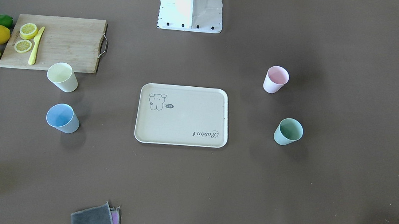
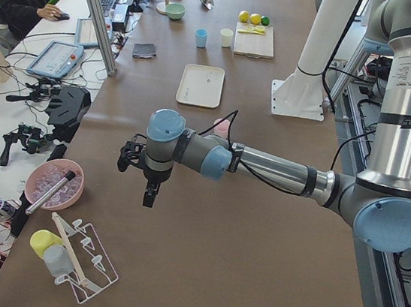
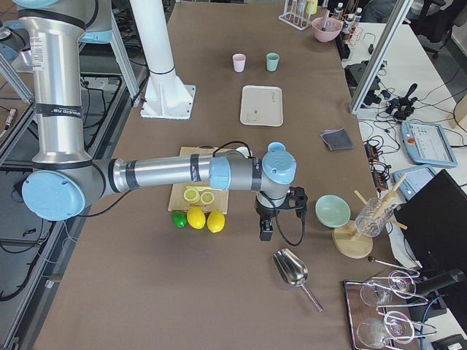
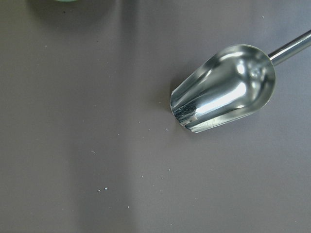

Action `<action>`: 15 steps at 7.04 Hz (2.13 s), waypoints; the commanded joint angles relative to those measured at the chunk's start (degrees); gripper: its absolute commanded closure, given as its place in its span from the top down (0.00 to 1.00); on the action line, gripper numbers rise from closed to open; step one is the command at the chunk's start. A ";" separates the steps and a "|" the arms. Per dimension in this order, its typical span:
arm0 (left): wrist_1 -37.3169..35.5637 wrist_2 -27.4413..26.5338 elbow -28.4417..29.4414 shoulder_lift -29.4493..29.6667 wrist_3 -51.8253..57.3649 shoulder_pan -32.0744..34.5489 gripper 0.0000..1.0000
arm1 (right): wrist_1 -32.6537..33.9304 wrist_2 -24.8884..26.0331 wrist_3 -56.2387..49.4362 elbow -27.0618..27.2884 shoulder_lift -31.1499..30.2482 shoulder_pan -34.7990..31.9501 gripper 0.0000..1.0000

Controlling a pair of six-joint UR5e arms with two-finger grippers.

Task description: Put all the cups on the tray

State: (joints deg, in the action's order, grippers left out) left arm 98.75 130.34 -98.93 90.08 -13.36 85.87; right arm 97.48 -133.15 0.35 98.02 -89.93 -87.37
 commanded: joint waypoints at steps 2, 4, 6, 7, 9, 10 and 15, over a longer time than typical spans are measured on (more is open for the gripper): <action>0.22 -0.08 -0.03 0.09 0.00 -0.08 0.98 | -0.01 -0.27 0.00 0.33 -0.24 0.00 1.00; 0.31 0.18 -0.21 0.00 0.09 -0.09 0.98 | -0.01 -0.36 -0.09 -0.02 0.02 0.00 1.00; 0.48 -0.08 -0.21 0.61 0.09 -0.26 0.98 | 0.17 -1.41 -0.09 -0.72 -0.42 0.00 1.00; 0.48 -0.17 -0.12 0.62 0.00 -0.35 0.98 | 0.08 -1.33 -0.17 -1.42 -0.42 -0.08 1.00; 0.48 -0.26 0.05 0.79 0.52 -0.35 0.98 | 0.08 -1.59 -0.18 -1.34 -0.42 -0.08 1.00; 0.74 0.18 0.58 1.23 0.61 -0.35 0.98 | 0.00 -1.68 -0.26 -1.08 -0.24 0.00 1.00; 0.66 -0.26 1.29 0.79 0.61 -0.26 0.98 | -0.01 -3.87 -0.18 -0.64 0.46 0.09 1.00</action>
State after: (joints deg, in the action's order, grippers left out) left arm 99.40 130.01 -97.14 90.82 -12.68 85.59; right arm 97.47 -136.14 -0.01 97.21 -89.38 -87.31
